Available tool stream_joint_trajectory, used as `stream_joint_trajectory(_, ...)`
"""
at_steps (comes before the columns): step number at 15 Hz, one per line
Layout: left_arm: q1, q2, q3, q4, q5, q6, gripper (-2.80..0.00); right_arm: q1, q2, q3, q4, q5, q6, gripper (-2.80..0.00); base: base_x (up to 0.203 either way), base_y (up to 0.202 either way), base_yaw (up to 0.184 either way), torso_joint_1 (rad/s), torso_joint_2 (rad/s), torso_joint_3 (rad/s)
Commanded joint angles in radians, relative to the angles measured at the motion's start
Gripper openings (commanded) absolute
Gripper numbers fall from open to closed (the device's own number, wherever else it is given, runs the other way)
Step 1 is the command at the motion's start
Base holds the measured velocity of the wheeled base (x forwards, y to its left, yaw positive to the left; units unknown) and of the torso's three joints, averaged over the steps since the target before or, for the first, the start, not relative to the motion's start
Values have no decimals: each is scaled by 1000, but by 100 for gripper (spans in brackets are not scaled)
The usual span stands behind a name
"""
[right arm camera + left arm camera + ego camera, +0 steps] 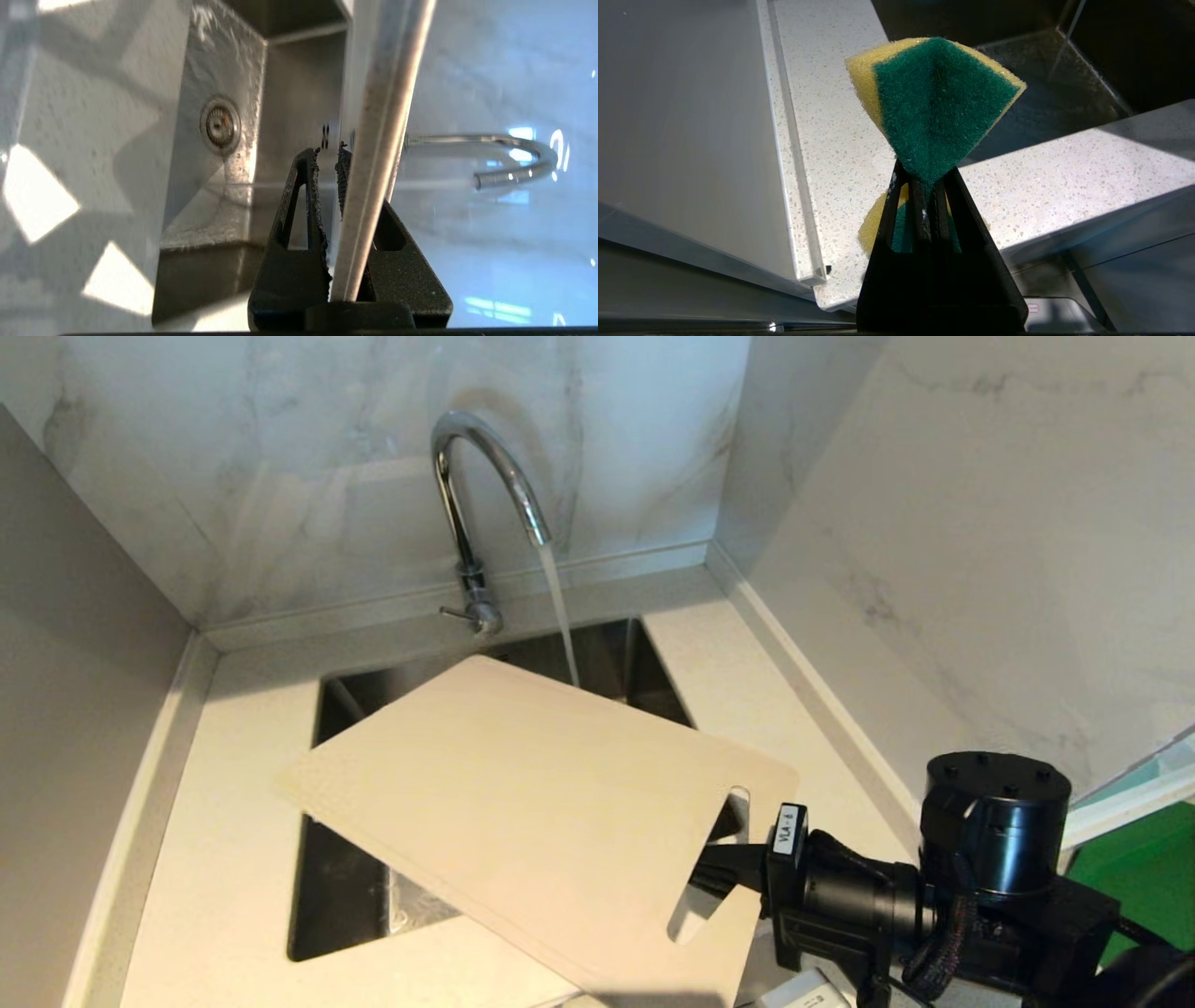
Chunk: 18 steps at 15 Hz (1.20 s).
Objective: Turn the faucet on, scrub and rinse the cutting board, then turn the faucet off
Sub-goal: Scrub the cutting board underwater
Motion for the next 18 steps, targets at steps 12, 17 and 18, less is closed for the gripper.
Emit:
stream_joint_trajectory(12, 0, -1, 0, 0, 0, 0, -280, 6, 5, -34, 28, 61, -41, -280, 0, 0, 0, 0, 0, 0)
stream_joint_trajectory(17, 0, -1, 0, 0, 0, 0, -280, 5, -36, -32, 88, 61, -44, -280, 0, 0, 0, 0, 0, 0)
stream_joint_trajectory(18, 0, -1, 0, 0, 0, 0, -280, 5, -51, -33, 101, 61, -49, -280, 0, 0, 0, 0, 0, 0)
